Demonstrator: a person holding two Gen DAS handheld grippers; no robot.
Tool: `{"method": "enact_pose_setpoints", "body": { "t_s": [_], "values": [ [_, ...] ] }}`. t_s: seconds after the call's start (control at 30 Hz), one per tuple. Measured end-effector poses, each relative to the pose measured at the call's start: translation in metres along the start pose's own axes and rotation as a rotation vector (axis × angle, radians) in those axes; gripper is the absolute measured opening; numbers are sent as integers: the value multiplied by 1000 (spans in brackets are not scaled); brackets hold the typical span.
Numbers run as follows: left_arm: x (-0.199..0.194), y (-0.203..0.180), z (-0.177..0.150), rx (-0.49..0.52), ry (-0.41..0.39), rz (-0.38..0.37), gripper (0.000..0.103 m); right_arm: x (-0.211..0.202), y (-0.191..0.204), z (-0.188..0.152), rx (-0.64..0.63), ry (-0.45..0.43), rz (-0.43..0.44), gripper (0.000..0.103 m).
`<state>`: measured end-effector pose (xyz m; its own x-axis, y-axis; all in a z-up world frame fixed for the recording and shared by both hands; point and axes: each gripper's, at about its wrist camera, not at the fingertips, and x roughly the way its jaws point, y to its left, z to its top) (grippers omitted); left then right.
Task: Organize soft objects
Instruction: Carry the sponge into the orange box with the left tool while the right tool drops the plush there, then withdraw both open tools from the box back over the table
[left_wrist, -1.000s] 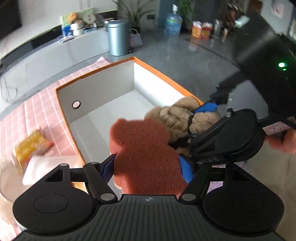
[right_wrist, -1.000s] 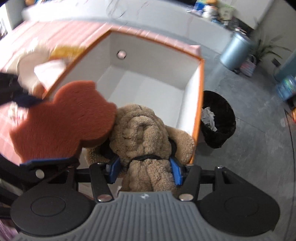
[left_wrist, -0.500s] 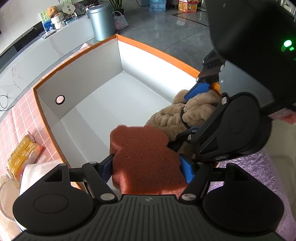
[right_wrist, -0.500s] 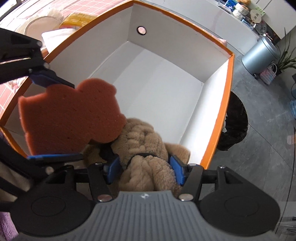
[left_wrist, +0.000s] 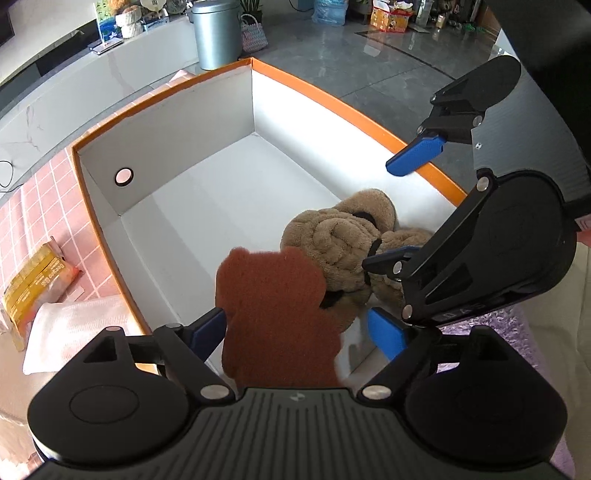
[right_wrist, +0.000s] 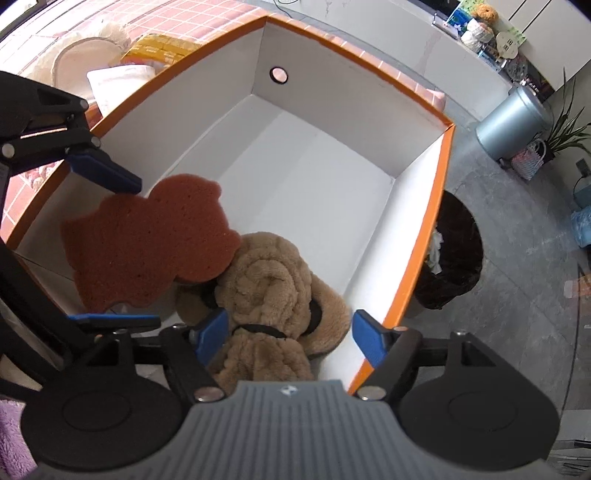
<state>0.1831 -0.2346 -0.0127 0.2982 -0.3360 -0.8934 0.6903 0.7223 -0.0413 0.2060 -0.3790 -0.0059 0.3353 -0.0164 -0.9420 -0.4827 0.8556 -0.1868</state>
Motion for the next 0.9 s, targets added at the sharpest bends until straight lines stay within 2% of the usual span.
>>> {"method": "enact_pose_setpoints", "body": {
  "t_s": [0.23, 0.37, 0.47, 0.67, 0.9],
  "values": [
    [-13, 10, 0, -89, -49, -17, 103, -12, -3, -2, 21, -35, -8, 75],
    [-17, 18, -1, -139, -54, -69, 103, -22, -5, -7, 40, -59, -4, 77],
    [-23, 17, -2, -143, -79, -54, 103, -27, -5, -7, 28, -65, -30, 80],
    [-51, 22, -10, -163, -256, -40, 103, -44, -9, -13, 95, -126, -82, 81],
    [-82, 17, -28, -117, -443, 26, 103, -67, 4, -31, 231, -325, -166, 82]
  ]
}}
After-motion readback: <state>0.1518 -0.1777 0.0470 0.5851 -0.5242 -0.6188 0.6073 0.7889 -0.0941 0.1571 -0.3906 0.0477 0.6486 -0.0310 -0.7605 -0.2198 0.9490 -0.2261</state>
